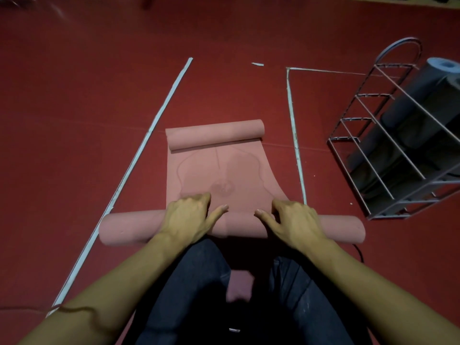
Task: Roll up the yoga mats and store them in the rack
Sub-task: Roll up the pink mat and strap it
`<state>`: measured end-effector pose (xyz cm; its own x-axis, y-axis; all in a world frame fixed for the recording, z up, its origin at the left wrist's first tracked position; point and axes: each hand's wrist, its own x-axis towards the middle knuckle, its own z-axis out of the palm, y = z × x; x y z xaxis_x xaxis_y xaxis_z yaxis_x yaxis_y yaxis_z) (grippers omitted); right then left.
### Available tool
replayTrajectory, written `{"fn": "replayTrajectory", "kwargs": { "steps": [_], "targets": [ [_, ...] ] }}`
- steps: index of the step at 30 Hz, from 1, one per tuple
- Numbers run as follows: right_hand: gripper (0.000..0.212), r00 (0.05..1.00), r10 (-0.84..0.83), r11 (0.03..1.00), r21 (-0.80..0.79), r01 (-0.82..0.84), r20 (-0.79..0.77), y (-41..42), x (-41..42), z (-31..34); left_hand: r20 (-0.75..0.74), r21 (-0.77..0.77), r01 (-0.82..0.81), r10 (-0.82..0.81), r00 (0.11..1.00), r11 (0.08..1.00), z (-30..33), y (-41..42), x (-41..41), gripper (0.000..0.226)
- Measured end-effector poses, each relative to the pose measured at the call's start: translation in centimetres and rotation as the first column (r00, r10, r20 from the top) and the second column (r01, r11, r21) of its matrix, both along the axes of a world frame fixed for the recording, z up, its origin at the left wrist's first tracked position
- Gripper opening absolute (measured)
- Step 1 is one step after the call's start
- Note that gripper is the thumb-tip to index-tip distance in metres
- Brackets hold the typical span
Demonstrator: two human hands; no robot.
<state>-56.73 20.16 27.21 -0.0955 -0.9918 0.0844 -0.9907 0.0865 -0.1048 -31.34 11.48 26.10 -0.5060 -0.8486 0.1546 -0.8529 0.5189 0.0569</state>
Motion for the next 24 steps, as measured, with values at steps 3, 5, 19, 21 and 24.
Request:
{"fn": "replayTrajectory", "kwargs": {
  "steps": [3, 5, 19, 21, 24],
  "targets": [
    [0.064, 1.000, -0.011, 0.999, 0.048, 0.011, 0.003, -0.5, 0.1, -0.1, 0.043, 0.021, -0.024, 0.023, 0.999, 0.999, 0.1, 0.1, 0.1, 0.057],
    [0.066, 1.000, -0.012, 0.998, 0.070, 0.012, -0.003, -0.7, 0.1, -0.2, 0.061, 0.063, -0.043, 0.040, 0.997, 0.997, 0.2, -0.1, 0.1, 0.060],
    [0.072, 0.993, 0.002, 0.954, 0.296, -0.037, 0.115, -2.9, -0.9, -2.6, 0.092, 0.421, -0.044, 0.006, 0.996, 0.906, -0.5, -3.1, 0.3, 0.097],
    [0.072, 0.997, 0.023, 0.962, 0.271, -0.041, 0.070, -3.1, -0.9, -2.5, 0.152, 0.361, -0.037, -0.020, 0.988, 0.932, -0.5, -3.3, 0.0, 0.094],
    [0.063, 0.997, 0.009, 0.975, 0.222, -0.026, 0.077, -3.3, -0.8, -2.4, 0.184, 0.310, -0.027, -0.033, 0.982, 0.951, -0.6, -3.5, -0.2, 0.073]
  ]
}}
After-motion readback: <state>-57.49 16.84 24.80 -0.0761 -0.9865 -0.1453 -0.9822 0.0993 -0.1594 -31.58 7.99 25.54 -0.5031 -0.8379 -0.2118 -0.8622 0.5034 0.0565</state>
